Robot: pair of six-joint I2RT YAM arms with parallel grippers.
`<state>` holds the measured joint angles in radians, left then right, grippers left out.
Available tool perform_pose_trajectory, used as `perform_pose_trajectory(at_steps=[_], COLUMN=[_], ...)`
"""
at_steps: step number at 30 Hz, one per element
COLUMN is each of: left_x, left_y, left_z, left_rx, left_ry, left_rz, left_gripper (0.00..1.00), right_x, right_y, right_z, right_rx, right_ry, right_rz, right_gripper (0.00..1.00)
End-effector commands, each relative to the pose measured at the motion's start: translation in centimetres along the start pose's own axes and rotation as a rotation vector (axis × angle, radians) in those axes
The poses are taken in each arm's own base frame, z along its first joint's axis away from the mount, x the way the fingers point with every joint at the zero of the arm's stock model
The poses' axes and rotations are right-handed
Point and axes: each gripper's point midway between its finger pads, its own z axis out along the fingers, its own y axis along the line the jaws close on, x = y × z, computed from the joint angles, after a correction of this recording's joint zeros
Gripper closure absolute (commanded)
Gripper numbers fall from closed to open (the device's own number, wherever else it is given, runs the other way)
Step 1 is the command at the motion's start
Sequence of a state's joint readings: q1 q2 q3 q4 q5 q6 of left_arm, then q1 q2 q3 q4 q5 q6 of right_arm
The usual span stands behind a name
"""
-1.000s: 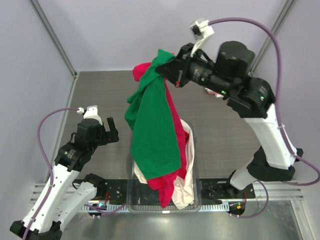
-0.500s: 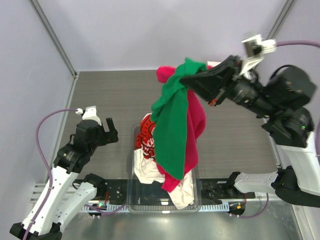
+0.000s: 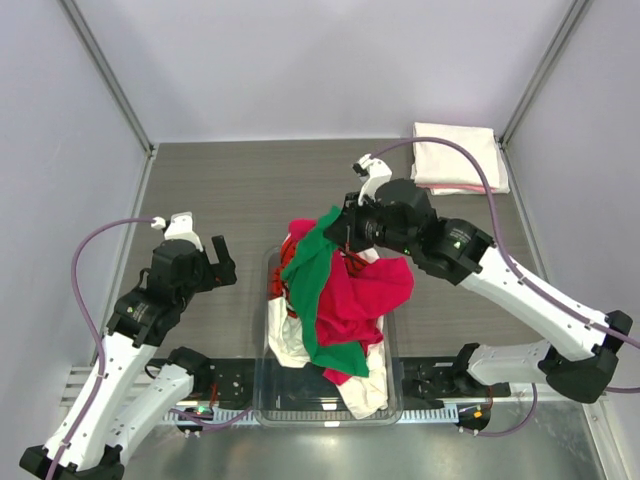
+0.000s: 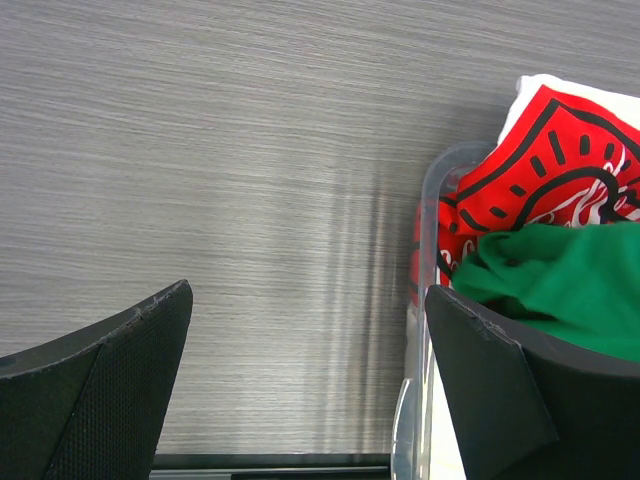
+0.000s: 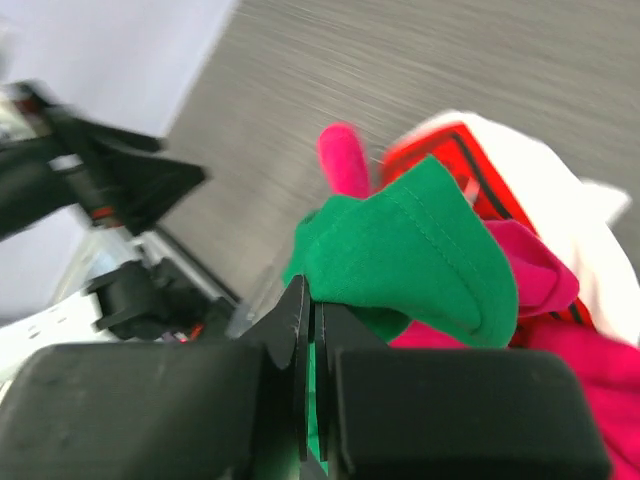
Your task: Fold and stack the t-shirts
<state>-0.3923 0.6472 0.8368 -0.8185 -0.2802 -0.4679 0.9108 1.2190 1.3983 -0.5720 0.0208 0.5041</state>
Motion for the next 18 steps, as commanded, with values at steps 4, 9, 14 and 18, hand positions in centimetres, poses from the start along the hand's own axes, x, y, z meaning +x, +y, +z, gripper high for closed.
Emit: perform_pose_trajectory(at_steps=[4,9,14,18], left_x=[-1.0,-1.0,-1.0,-1.0], left_y=[-0.2,-0.2,-0.2,-0.2], left_z=[0.1,0.2,0.2,0.1], left_rx=[0.002,0.003,0.004,0.005], left_ry=[-0.040,-0.041,-0.041,-0.042], left_rz=[-0.018,-0.019,-0.019,-0.019], left_gripper=[0.00,0.00,0.00,0.00], right_x=[5.3,6.8,10.0,14.9], right_y=[-6.7,-6.4,-2.7,-1.0], right_z=[2.1,1.9,2.3,3.3], right_rx=[0.303,0.300,0.211,0.213], right_ry=[0.105,0.154,0.210,0.289], right_rz=[0.078,0.093,0.108,0.098], right_gripper=[0.29,0.09,0.10,0.10])
